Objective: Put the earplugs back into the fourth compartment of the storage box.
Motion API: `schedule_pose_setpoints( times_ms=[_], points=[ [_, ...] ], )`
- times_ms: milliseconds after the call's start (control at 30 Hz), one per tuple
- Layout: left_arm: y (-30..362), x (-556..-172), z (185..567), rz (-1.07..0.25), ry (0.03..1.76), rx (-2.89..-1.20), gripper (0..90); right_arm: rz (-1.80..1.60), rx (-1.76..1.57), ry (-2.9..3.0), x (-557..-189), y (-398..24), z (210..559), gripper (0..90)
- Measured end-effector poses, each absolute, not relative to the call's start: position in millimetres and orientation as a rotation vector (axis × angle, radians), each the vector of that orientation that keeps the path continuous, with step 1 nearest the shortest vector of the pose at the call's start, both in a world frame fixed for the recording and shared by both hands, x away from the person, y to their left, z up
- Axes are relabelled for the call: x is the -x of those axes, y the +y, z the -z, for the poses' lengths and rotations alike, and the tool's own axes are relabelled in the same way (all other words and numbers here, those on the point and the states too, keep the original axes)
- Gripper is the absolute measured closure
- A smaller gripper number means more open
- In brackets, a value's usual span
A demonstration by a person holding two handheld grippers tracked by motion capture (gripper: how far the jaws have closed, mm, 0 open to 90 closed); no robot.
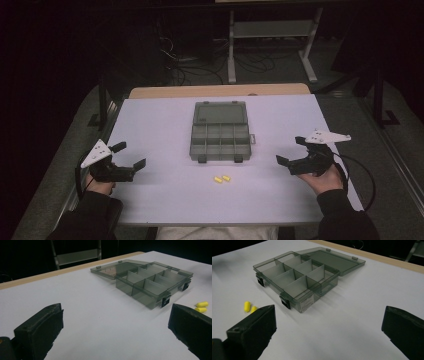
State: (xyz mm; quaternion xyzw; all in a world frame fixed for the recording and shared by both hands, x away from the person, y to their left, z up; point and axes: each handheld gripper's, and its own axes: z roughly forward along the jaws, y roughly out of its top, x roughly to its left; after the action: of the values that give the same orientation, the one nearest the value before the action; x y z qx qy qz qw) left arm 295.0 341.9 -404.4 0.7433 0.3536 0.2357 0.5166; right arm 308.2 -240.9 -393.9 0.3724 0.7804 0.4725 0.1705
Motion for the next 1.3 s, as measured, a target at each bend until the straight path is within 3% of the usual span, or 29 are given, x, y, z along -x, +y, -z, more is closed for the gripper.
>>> schedule_pose_setpoints(
  times_ms=[567,1300],
  points=[
    [341.9,-294.7,404.5,-0.568,0.852,-1.785,0.0,-1.29,-0.902,2.367,-313.6,-198.1,365.9,0.0],
    [341.7,-294.6,404.6,-0.567,0.851,-1.785,0.0,-1.19,-0.748,2.561,-317.9,-146.3,363.0,0.0]
  ],
)
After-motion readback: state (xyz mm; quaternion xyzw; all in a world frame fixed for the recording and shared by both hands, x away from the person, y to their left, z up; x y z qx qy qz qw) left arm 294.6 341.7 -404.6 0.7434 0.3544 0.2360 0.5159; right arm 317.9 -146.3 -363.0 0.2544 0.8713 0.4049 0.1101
